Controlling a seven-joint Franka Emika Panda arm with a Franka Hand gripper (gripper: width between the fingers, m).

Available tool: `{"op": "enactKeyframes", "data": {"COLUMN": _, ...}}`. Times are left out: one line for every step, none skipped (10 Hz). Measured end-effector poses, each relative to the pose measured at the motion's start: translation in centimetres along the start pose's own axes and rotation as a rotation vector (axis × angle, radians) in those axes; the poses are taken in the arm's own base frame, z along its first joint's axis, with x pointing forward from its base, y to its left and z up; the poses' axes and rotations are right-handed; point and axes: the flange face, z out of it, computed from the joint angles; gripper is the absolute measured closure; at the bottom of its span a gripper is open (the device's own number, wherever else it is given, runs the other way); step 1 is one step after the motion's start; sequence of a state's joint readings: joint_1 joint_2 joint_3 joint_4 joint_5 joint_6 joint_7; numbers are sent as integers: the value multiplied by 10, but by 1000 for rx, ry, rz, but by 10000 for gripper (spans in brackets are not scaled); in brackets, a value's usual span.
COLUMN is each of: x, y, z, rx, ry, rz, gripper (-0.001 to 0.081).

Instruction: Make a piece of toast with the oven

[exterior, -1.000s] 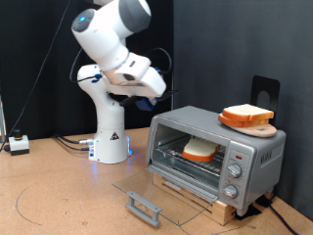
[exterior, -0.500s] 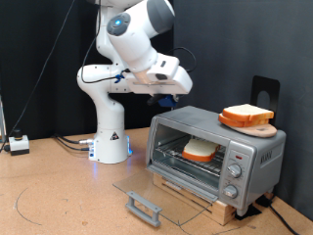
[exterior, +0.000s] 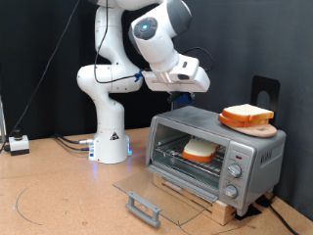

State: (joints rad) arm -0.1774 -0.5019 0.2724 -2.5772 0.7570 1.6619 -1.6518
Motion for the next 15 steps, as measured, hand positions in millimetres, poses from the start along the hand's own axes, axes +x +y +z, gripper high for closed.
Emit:
{"op": "enactKeyframes", "data": {"x": 0, "y": -4, "z": 11, "rx": 4, "ry": -22, "rz": 8, "gripper": 393}}
{"op": "enactKeyframes", "data": {"x": -2, "y": -6, "z": 20, "rx": -5, "ry": -41, "rz": 20, "gripper": 393}}
{"op": "enactKeyframes", "data": {"x": -4, "y": -5, "z": 27, "rx": -20, "ry": -48, "rz": 30, "gripper": 393}}
{"op": "enactKeyframes", "data": {"x": -5, "y": -4, "z": 32, "rx": -32, "ry": -42, "rz": 38, "gripper": 393}}
{"op": "enactKeyframes", "data": {"x": -6, "y": -4, "z": 35, "rx": -37, "ry": -34, "rz": 44, "gripper": 393}}
{"op": "enactKeyframes", "data": {"x": -7, "y": -4, "z": 38, "rx": -34, "ry": -29, "rz": 48, "gripper": 393}}
{"op": "enactKeyframes", "data": {"x": -7, "y": -4, "z": 40, "rx": -32, "ry": -23, "rz": 48, "gripper": 285}}
{"op": "enactKeyframes", "data": {"x": -7, "y": -4, "z": 41, "rx": -31, "ry": -17, "rz": 48, "gripper": 285}}
{"op": "enactKeyframes", "data": {"x": -6, "y": -4, "z": 41, "rx": -32, "ry": -12, "rz": 48, "gripper": 149}}
{"op": "enactKeyframes", "data": {"x": -5, "y": -4, "z": 41, "rx": -33, "ry": -6, "rz": 45, "gripper": 149}}
{"op": "enactKeyframes", "data": {"x": -4, "y": -5, "z": 39, "rx": -34, "ry": 4, "rz": 37, "gripper": 29}}
{"op": "enactKeyframes", "data": {"x": -2, "y": -6, "z": 35, "rx": -38, "ry": 25, "rz": 21, "gripper": 6}}
{"op": "enactKeyframes", "data": {"x": 2, "y": -10, "z": 25, "rx": -37, "ry": 59, "rz": -1, "gripper": 6}}
{"op": "enactKeyframes", "data": {"x": 6, "y": -15, "z": 11, "rx": -45, "ry": 98, "rz": -27, "gripper": -3}}
{"op": "enactKeyframes", "data": {"x": 8, "y": -20, "z": -3, "rx": -58, "ry": 120, "rz": -49, "gripper": -3}}
